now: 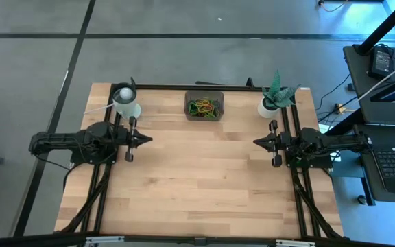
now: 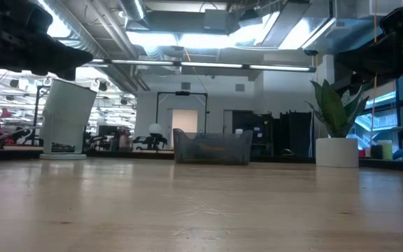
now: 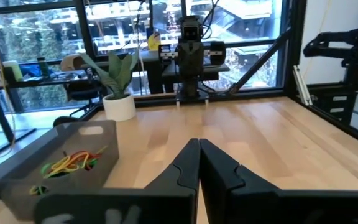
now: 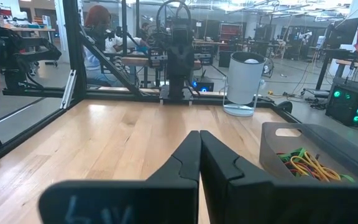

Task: Pick and place rubber bands into bin
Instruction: Return to Home Position

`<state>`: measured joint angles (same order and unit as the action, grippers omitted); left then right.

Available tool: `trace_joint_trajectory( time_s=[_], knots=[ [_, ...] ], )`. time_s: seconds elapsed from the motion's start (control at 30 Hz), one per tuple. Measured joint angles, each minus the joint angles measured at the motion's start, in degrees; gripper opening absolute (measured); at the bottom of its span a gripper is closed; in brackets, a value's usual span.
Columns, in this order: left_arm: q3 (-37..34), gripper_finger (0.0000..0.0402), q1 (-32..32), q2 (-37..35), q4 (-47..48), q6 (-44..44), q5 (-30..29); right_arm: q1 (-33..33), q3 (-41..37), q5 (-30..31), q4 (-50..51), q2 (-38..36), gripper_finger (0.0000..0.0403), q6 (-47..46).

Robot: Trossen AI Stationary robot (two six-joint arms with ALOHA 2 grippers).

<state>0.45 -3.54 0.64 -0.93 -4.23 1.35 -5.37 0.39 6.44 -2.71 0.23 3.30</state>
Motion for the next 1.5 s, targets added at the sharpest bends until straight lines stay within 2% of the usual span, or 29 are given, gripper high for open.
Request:
trace_joint_trajectory(
  time_s=[1.5],
  knots=[
    [0.02,0.0004,0.0,0.46,0.27,0.46,-0.9,0.0,-0.01,0.0,-0.01,0.0,0.0007,-0.01]
  ],
)
